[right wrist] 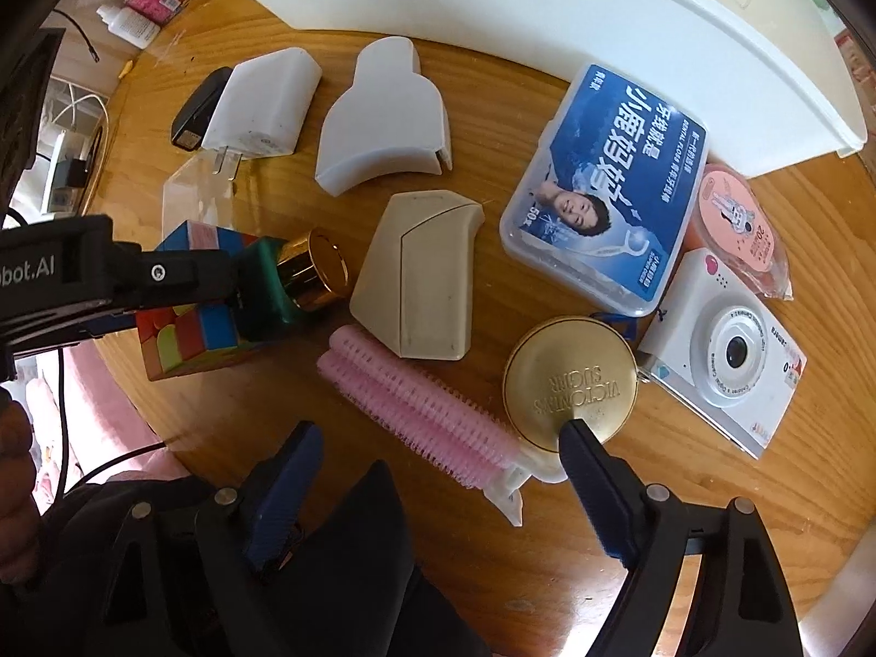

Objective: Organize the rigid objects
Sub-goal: 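Grasp the Rubik's cube with the left tool while the right tool grasps the pink roller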

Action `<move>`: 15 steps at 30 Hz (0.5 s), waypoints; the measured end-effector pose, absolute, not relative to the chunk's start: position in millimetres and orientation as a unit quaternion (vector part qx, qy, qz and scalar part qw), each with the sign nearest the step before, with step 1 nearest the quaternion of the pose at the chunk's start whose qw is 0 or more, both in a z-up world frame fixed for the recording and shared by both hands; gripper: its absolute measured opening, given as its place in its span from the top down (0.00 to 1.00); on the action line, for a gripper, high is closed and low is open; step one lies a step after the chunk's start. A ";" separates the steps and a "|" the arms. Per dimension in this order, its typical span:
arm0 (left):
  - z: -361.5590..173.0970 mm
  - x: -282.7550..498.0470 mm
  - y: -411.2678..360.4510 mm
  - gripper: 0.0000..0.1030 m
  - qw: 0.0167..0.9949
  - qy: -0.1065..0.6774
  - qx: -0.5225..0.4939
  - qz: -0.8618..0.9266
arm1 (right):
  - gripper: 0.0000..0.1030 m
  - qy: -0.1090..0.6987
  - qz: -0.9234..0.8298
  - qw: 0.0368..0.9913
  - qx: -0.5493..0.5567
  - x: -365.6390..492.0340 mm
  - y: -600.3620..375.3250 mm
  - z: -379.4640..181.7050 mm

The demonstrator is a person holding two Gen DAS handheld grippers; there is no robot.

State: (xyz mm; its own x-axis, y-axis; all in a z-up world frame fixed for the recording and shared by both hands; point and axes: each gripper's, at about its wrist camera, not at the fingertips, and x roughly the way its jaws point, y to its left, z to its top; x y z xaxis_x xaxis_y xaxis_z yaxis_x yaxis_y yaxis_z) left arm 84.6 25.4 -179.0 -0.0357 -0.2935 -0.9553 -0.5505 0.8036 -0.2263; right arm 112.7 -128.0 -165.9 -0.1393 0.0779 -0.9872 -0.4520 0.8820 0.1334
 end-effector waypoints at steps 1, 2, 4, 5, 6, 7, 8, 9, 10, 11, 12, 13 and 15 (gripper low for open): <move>-178.4 84.1 26.8 0.35 0.628 0.712 -0.297 0.104 | 0.15 0.726 0.207 0.643 -0.131 112.7 -126.3 -166.8; -178.5 83.5 26.8 0.35 0.627 0.712 -0.299 0.105 | 0.15 0.725 0.207 0.643 -0.133 112.8 -124.8 -167.5; -177.9 82.2 28.7 0.35 0.626 0.712 -0.300 0.106 | 0.16 0.724 0.206 0.644 -0.137 112.1 -125.0 -167.1; -178.0 80.8 28.5 0.35 0.626 0.711 -0.301 0.107 | 0.17 0.723 0.206 0.644 -0.139 109.4 -126.3 -167.5; -178.3 80.1 27.9 0.36 0.626 0.711 -0.301 0.108 | 0.18 0.723 0.206 0.644 -0.141 109.2 -125.3 -168.1; -178.0 79.2 28.2 0.36 0.626 0.711 -0.301 0.109 | 0.19 0.722 0.205 0.645 -0.143 108.1 -124.6 -168.8; -177.7 78.2 28.3 0.36 0.625 0.712 -0.302 0.110 | 0.21 0.721 0.204 0.646 -0.145 106.8 -124.4 -168.0; -176.9 77.3 29.1 0.36 0.625 0.711 -0.302 0.112 | 0.24 0.720 0.201 0.648 -0.147 106.1 -123.2 -167.2; -176.6 76.1 29.8 0.36 0.624 0.711 -0.303 0.112 | 0.25 0.719 0.201 0.648 -0.149 103.2 -127.0 -165.4; -176.3 75.1 30.2 0.36 0.623 0.711 -0.304 0.114 | 0.27 0.719 0.203 0.648 -0.148 100.6 -129.3 -164.2; -175.8 74.7 31.0 0.36 0.623 0.711 -0.305 0.115 | 0.27 0.719 0.204 0.647 -0.148 98.7 -129.7 -163.9; -175.3 74.8 30.9 0.36 0.623 0.711 -0.305 0.116 | 0.28 0.719 0.205 0.647 -0.149 97.5 -129.1 -164.1; -173.6 73.8 31.3 0.36 0.625 0.711 -0.302 0.117 | 0.31 0.719 0.206 0.647 -0.148 92.3 -128.4 -165.4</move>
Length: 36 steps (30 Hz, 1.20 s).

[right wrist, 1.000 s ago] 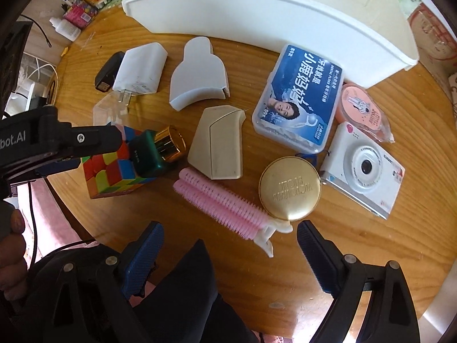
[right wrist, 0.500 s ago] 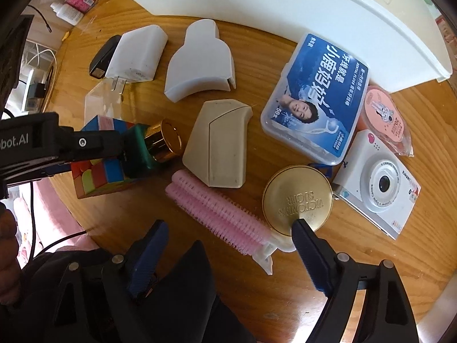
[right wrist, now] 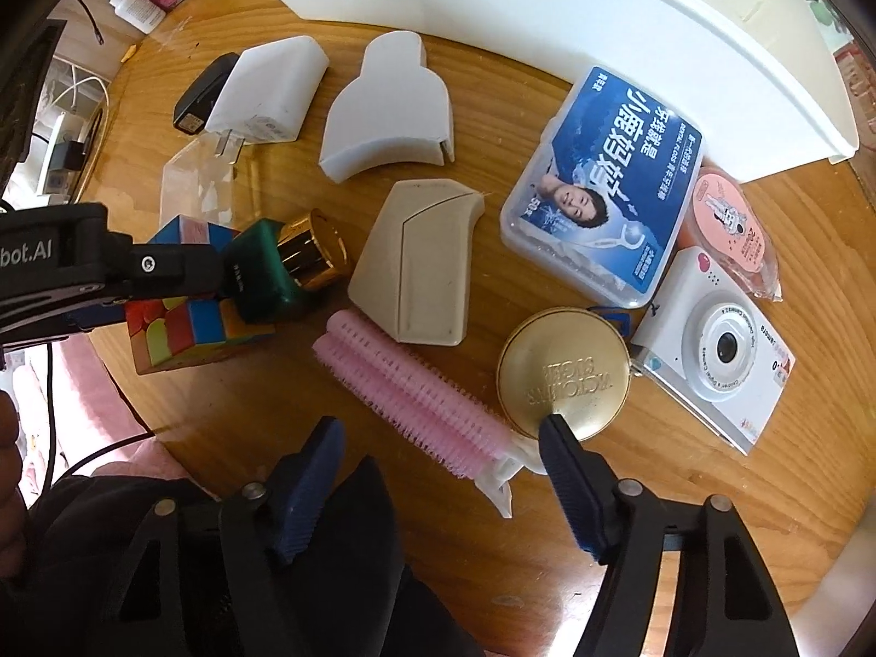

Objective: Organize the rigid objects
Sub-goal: 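Grasp the Rubik's cube with the left tool while the right tool grasps the pink roller, then lift the cube and pink roller and carry both over the white basket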

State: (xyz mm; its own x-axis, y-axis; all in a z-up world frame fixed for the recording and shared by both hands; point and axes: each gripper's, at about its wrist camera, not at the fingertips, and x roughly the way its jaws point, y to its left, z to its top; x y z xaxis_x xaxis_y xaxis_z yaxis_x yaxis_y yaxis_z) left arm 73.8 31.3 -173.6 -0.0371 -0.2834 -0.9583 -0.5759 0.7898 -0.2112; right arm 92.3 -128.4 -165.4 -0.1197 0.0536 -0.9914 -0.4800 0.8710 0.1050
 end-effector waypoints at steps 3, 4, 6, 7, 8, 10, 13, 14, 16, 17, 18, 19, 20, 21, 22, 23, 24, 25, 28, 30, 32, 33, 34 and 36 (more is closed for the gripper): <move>-170.3 73.1 31.0 0.36 0.629 0.708 -0.300 0.114 | 0.36 0.722 0.207 0.644 -0.149 92.0 -130.2 -165.5; -169.8 73.0 31.3 0.36 0.631 0.707 -0.300 0.113 | 0.37 0.723 0.209 0.642 -0.147 88.8 -132.5 -165.2; -168.1 71.9 31.7 0.36 0.635 0.703 -0.299 0.110 | 0.47 0.730 0.218 0.633 -0.138 83.4 -131.9 -168.2; -166.4 70.4 32.6 0.36 0.638 0.701 -0.299 0.108 | 0.49 0.735 0.221 0.627 -0.134 80.9 -131.4 -171.6; -165.7 68.2 25.9 0.36 0.640 0.699 -0.299 0.108 | 0.55 0.737 0.221 0.624 -0.133 79.1 -129.1 -173.5; -161.7 62.2 26.0 0.37 0.645 0.695 -0.300 0.106 | 0.63 0.740 0.224 0.620 -0.130 75.8 -129.8 -176.8; -156.3 52.6 27.3 0.37 0.653 0.687 -0.302 0.102 | 0.68 0.739 0.231 0.619 -0.129 67.9 -127.0 -178.1; -155.1 50.1 27.8 0.37 0.655 0.685 -0.301 0.102 | 0.69 0.737 0.231 0.622 -0.129 64.3 -125.0 -178.5; -151.8 43.9 28.7 0.37 0.660 0.681 -0.301 0.101 | 0.71 0.728 0.226 0.633 -0.132 58.7 -123.2 -176.3; -150.0 44.5 29.5 0.37 0.661 0.680 -0.302 0.102 | 0.71 0.725 0.225 0.638 -0.132 56.4 -123.4 -174.3; -149.0 42.7 31.0 0.37 0.663 0.678 -0.302 0.102 | 0.71 0.723 0.224 0.641 -0.131 54.5 -123.6 -173.1; -146.7 41.5 32.4 0.37 0.664 0.675 -0.303 0.102 | 0.71 0.721 0.223 0.643 -0.130 52.2 -124.0 -172.1; -143.9 39.9 33.4 0.37 0.667 0.673 -0.303 0.101 | 0.72 0.720 0.223 0.645 -0.129 49.8 -124.3 -170.9; -141.6 37.8 34.0 0.37 0.670 0.671 -0.302 0.100 | 0.72 0.717 0.222 0.648 -0.129 46.5 -124.4 -169.0; -139.2 35.1 34.0 0.37 0.673 0.668 -0.301 0.100 | 0.73 0.714 0.222 0.652 -0.128 44.3 -126.2 -165.7; -136.3 33.0 33.8 0.37 0.677 0.665 -0.300 0.099 | 0.73 0.711 0.221 0.655 -0.128 42.4 -127.0 -162.2; -133.6 31.3 33.9 0.37 0.680 0.663 -0.298 0.098 | 0.73 0.708 0.221 0.659 -0.128 39.9 -127.7 -160.8; -132.0 32.3 34.4 0.37 0.682 0.661 -0.297 0.097 | 0.73 0.704 0.220 0.663 -0.129 37.0 -128.4 -158.4; -125.2 28.5 34.5 0.37 0.689 0.656 -0.294 0.093 | 0.73 0.693 0.222 0.674 -0.127 30.1 -133.8 -148.8; -121.9 25.9 33.1 0.37 0.693 0.653 -0.292 0.091 | 0.73 0.688 0.222 0.680 -0.126 24.4 -127.6 -142.2; -118.6 23.2 32.1 0.37 0.697 0.649 -0.290 0.089 | 0.73 0.678 0.222 0.689 -0.124 16.3 -129.5 -134.8; -116.1 21.5 31.6 0.37 0.701 0.646 -0.289 0.087 | 0.73 0.675 0.221 0.693 -0.123 13.5 -132.3 -131.1; -114.1 19.7 30.7 0.37 0.704 0.644 -0.287 0.084 | 0.73 0.671 0.221 0.698 -0.122 9.8 -134.0 -129.0; -109.6 14.4 30.4 0.37 0.711 0.637 -0.290 0.073 | 0.73 0.666 0.223 0.703 -0.112 3.7 -138.0 -124.9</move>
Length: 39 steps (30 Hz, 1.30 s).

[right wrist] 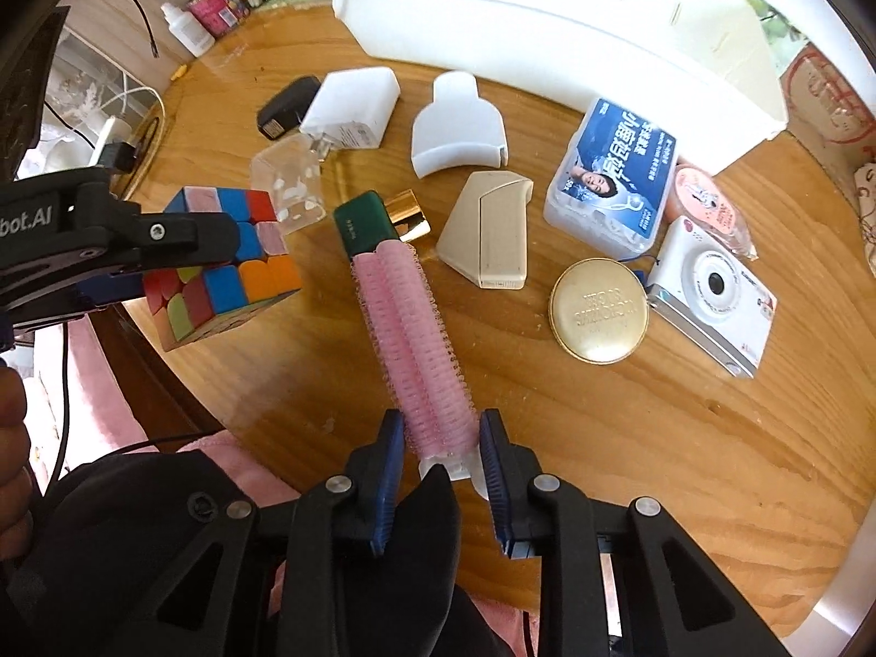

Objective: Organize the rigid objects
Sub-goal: 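Lift the cube and pink roller and carry both over the white basket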

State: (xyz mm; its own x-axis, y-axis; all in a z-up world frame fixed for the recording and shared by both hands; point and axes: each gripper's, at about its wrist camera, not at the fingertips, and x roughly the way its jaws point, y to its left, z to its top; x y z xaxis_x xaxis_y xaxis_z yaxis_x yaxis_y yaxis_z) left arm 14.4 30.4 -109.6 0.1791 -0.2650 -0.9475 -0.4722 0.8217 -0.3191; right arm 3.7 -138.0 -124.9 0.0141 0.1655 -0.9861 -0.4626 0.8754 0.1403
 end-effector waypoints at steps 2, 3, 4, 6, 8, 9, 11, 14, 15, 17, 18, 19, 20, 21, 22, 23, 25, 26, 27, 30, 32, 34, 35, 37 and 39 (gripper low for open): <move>-107.0 10.5 26.6 0.37 0.716 0.631 -0.290 0.066 | 0.73 0.661 0.223 0.709 -0.101 0.0 -140.8 -122.3; -105.2 8.4 26.2 0.37 0.719 0.628 -0.289 0.063 | 0.73 0.658 0.224 0.713 -0.095 -3.5 -144.2 -120.2; -102.7 5.6 25.5 0.37 0.724 0.624 -0.289 0.059 | 0.73 0.653 0.225 0.718 -0.087 -5.7 -147.4 -118.1; -98.0 0.7 25.4 0.37 0.731 0.615 -0.291 0.054 | 0.73 0.642 0.230 0.728 -0.072 -5.7 -155.3 -110.2; -93.1 -3.9 24.1 0.37 0.739 0.605 -0.292 0.050 | 0.73 0.629 0.236 0.738 -0.056 -7.5 -160.4 -103.2; -89.7 -6.4 23.6 0.37 0.745 0.598 -0.292 0.047 | 0.73 0.622 0.240 0.744 -0.048 -10.8 -162.6 -100.0; -84.9 -9.3 21.5 0.37 0.755 0.586 -0.290 0.042 | 0.73 0.610 0.246 0.752 -0.037 -14.9 -167.7 -92.2; -75.5 -13.8 21.7 0.37 0.772 0.567 -0.285 0.036 | 0.73 0.591 0.249 0.767 -0.027 -14.1 -168.0 -84.6; -73.0 -14.7 21.9 0.37 0.777 0.561 -0.285 0.035 | 0.73 0.586 0.249 0.771 -0.023 -14.6 -170.2 -82.4; -67.3 -16.4 23.0 0.37 0.786 0.550 -0.281 0.033 | 0.73 0.575 0.258 0.776 -0.010 -13.4 -173.2 -81.0; -64.8 -17.0 23.2 0.37 0.790 0.546 -0.277 0.034 | 0.73 0.568 0.262 0.780 -0.004 -13.0 -174.3 -79.2; -61.4 -17.0 23.4 0.37 0.795 0.541 -0.272 0.035 | 0.73 0.561 0.264 0.784 -0.001 -12.4 -174.4 -77.7; -58.5 -18.4 25.2 0.37 0.799 0.536 -0.272 0.035 | 0.73 0.553 0.266 0.789 0.001 -12.4 -174.5 -75.5; -56.1 -18.4 26.5 0.37 0.802 0.529 -0.274 0.034 | 0.73 0.547 0.268 0.793 0.004 -12.0 -174.5 -74.6; -53.6 -17.9 27.8 0.37 0.805 0.523 -0.277 0.033 | 0.73 0.540 0.271 0.797 0.007 -11.6 -175.2 -72.0; -49.8 -17.6 29.7 0.37 0.810 0.515 -0.278 0.031 | 0.73 0.533 0.274 0.800 0.011 -11.0 -176.1 -69.4; -43.5 -15.9 32.3 0.37 0.817 0.504 -0.277 0.030 | 0.73 0.518 0.279 0.808 0.016 -9.2 -178.0 -62.0; -41.4 -14.5 34.4 0.37 0.819 0.501 -0.277 0.031 | 0.73 0.510 0.281 0.813 0.017 -6.2 -176.3 -58.9; -39.5 -13.2 36.5 0.37 0.821 0.497 -0.280 0.032 | 0.73 0.502 0.282 0.817 0.017 -4.7 -177.1 -55.4; -31.7 -9.7 42.2 0.37 0.828 0.483 -0.282 0.032 | 0.73 0.479 0.284 0.830 0.019 2.0 -178.4 -43.8; -24.9 -5.9 44.1 0.37 0.837 0.472 -0.276 0.033 | 0.73 0.463 0.284 0.839 0.020 7.5 -178.9 -35.7; -18.5 -1.7 45.1 0.38 0.845 0.461 -0.271 0.032 | 0.73 0.448 0.283 0.848 0.022 13.4 -180.3 -27.7; -15.4 1.2 46.0 0.38 0.848 0.456 -0.269 0.031 | 0.73 0.441 0.282 0.852 0.023 16.0 -181.1 -23.9; -10.2 8.4 48.3 0.38 0.851 0.448 -0.273 0.023 | 0.73 0.427 0.279 0.860 0.024 22.3 -182.2 -16.7; -6.0 15.2 49.6 0.38 0.856 0.441 -0.270 0.021 | 0.73 0.414 0.278 0.866 0.024 28.5 -182.9 -10.8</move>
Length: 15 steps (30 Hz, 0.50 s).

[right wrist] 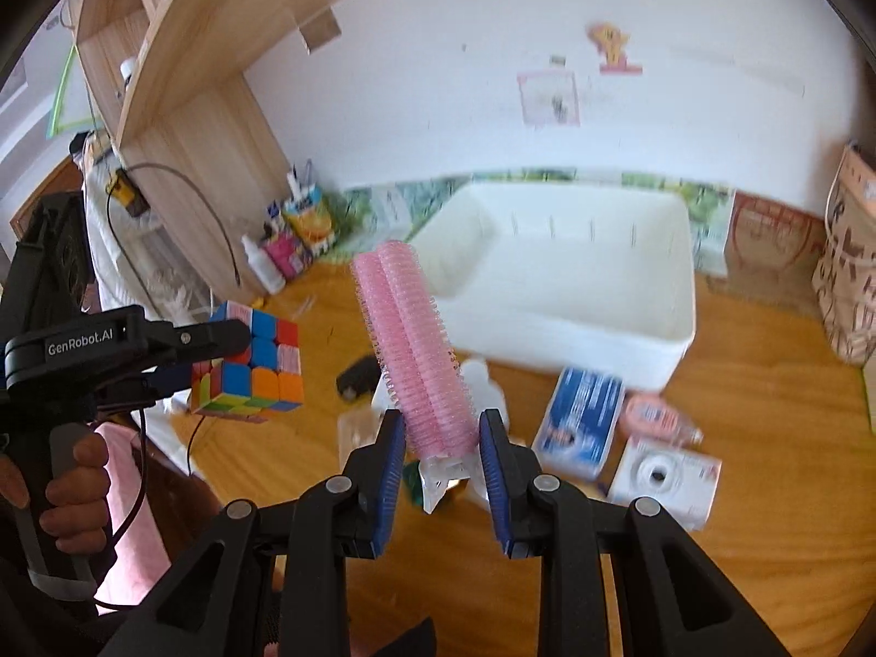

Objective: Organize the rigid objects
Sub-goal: 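Lift the cube and pink roller and carry both over the white basket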

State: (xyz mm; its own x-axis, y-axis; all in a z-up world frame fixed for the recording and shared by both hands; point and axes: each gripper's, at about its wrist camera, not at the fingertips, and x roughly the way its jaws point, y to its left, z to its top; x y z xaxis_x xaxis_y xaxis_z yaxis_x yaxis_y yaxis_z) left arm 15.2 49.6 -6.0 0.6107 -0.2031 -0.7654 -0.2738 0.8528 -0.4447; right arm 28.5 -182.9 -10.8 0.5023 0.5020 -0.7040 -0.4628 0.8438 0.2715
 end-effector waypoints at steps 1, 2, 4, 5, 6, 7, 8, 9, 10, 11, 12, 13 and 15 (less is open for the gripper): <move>-3.3 18.7 50.4 0.38 0.858 0.437 -0.268 0.022 | 0.73 0.405 0.278 0.870 0.024 31.7 -183.6 -7.5; -0.6 22.8 51.3 0.38 0.862 0.431 -0.267 0.023 | 0.73 0.398 0.278 0.874 0.025 34.0 -183.9 -5.3; 3.9 29.5 53.3 0.38 0.866 0.423 -0.266 0.020 | 0.73 0.380 0.278 0.882 0.025 39.4 -184.5 0.3; 6.7 33.3 54.3 0.38 0.869 0.418 -0.264 0.020 | 0.73 0.369 0.278 0.886 0.024 41.9 -184.8 3.0; 9.3 36.7 54.4 0.38 0.872 0.413 -0.262 0.019 | 0.73 0.363 0.278 0.889 0.023 43.8 -184.9 4.1; 11.7 40.4 54.1 0.38 0.876 0.408 -0.257 0.018 | 0.73 0.355 0.279 0.892 0.022 46.4 -184.9 5.9; 14.6 44.4 53.7 0.38 0.880 0.401 -0.252 0.017 | 0.73 0.348 0.280 0.894 0.022 48.5 -184.8 7.1; 16.5 48.1 53.3 0.38 0.884 0.397 -0.248 0.016 | 0.73 0.342 0.281 0.896 0.022 51.3 -184.7 8.0; 18.5 51.9 53.2 0.38 0.888 0.387 -0.246 0.012 | 0.73 0.337 0.281 0.899 0.020 54.4 -184.3 8.3; 20.4 56.5 53.4 0.38 0.892 0.380 -0.245 0.006 | 0.73 0.332 0.280 0.901 0.019 56.9 -183.9 8.0; 21.7 60.2 53.0 0.38 0.895 0.374 -0.245 0.002 | 0.73 0.326 0.279 0.903 0.019 59.1 -184.0 7.7; 22.6 64.2 53.3 0.38 0.897 0.368 -0.244 -0.001 | 0.73 0.323 0.281 0.904 0.020 63.8 -183.8 6.9; 24.9 73.3 53.5 0.38 0.902 0.357 -0.243 -0.009 | 0.73 0.322 0.278 0.905 0.022 72.2 -184.0 4.0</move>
